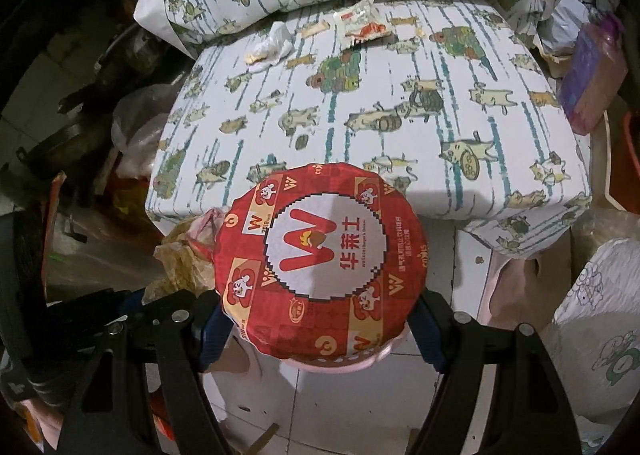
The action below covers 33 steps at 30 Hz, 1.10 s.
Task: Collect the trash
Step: 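Open both tools to drop the wrapper and cup into the pink basket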
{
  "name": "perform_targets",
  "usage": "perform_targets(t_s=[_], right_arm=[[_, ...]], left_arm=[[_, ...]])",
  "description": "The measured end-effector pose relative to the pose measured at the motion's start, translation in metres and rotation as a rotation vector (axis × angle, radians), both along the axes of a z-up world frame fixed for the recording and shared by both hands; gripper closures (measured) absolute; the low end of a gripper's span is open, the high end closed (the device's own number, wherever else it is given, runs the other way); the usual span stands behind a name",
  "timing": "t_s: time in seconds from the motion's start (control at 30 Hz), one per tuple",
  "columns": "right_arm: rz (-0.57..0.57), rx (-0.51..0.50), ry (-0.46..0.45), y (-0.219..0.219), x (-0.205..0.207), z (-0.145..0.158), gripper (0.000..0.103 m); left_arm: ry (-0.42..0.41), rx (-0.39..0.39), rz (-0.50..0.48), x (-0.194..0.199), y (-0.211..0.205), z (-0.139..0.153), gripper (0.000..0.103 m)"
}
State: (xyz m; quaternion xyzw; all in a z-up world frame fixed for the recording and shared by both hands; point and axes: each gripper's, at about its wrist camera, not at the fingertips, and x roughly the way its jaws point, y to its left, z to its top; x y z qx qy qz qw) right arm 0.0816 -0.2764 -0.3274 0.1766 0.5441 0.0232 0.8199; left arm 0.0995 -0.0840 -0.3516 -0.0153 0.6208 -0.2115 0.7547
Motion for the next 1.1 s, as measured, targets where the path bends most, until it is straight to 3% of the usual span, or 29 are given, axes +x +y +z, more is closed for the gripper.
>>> perform_targets(t_s=[0.03, 0.1, 0.13, 0.33, 0.53, 0.67, 0.9, 1.1], right_arm=[[0.002, 0.006, 0.005, 0.000, 0.000, -0.001, 0.028], [0.004, 0.018, 0.012, 0.000, 0.000, -0.003, 0.028], [0.004, 0.021, 0.014, 0.000, 0.000, -0.004, 0.028], [-0.011, 0.038, 0.016, -0.002, 0.001, -0.004, 0.028], [-0.022, 0.017, 0.007, 0.000, 0.002, -0.001, 0.027], [-0.016, 0.050, -0.036, 0.002, 0.002, 0.007, 0.020], [-0.009, 0.041, -0.135, 0.006, -0.003, 0.027, 0.016], [-0.013, 0.001, -0.227, 0.009, -0.008, 0.044, 0.012]], left_arm=[[0.002, 0.002, 0.001, 0.000, 0.000, -0.001, 0.049], [-0.010, 0.029, 0.004, 0.000, -0.001, -0.001, 0.032], [-0.019, 0.050, 0.004, 0.000, -0.001, -0.001, 0.029], [-0.037, 0.098, 0.071, 0.007, 0.016, 0.004, 0.029], [-0.133, 0.096, 0.146, 0.013, 0.036, 0.023, 0.029], [-0.244, 0.063, 0.190, 0.010, 0.043, 0.044, 0.017], [-0.470, 0.048, 0.219, -0.002, 0.045, 0.080, 0.016], [-0.570, 0.082, 0.282, -0.009, 0.052, 0.097, 0.013]])
